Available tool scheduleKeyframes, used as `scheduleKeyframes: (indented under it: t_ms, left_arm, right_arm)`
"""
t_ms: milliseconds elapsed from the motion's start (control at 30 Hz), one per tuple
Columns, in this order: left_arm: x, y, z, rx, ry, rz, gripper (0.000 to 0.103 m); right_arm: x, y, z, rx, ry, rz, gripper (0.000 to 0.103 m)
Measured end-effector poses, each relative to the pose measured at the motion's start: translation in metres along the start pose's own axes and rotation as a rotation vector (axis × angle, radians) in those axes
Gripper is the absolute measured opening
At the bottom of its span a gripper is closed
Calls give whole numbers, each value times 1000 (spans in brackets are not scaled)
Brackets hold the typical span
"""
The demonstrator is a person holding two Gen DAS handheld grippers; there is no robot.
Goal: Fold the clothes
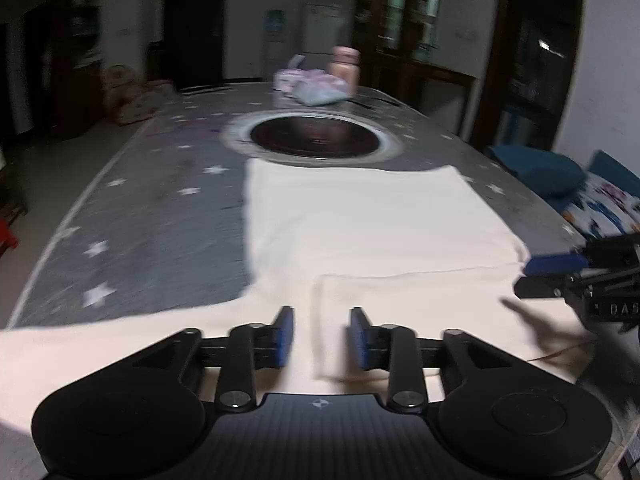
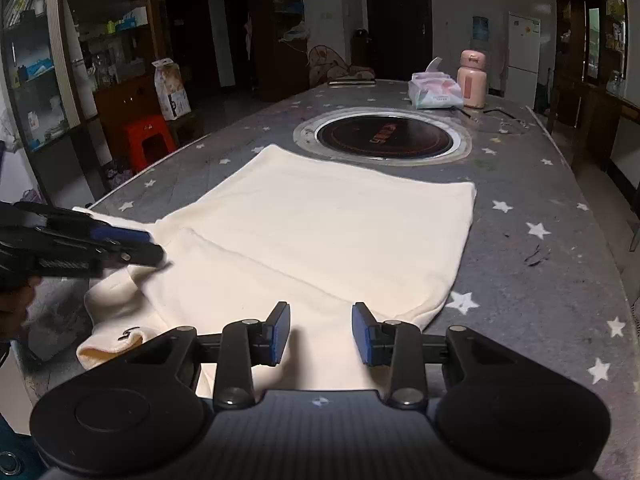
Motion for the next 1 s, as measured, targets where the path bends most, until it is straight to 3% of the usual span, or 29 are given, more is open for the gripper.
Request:
scheduleKeyframes:
  t_ms: [200,367,500,767,833,900,1000]
  left_arm:
    - [65,16,39,-31,-191,149,39]
    - [125,33,74,-61,-448,275,39]
    - [166,48,93,-60,-581,393,39]
    - [182,54,92,-60,-597,424,38]
    - [181,52,89,-63,-577,416,21]
    - [178,49,85,-68,-576,397,11]
    - [173,39,85,-85,-538,406,6]
  right_arm:
    - [6,4,-9,24,-4,5,36]
    - [15,-2,-3,9,-25,22,39]
    - [22,-3,-1,6,-39,33,39]
    - [29,-6,3,-6,-49,43,40]
    - [29,-7,4,-9,-49,42,41]
    - [29,-7,6,-11,-48,42,43]
    - [28,-8,7,-15,-45,41,43]
Point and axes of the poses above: each gripper's, at about its wrist camera, not at the fingertips, and z roughly against the way its jaws point, x to its left, y to its underside, the point moved 8 cm from there along -z, roughly the way its jaws point, and after that the axes turned 5 degrees about y, right-handed, at the moved point
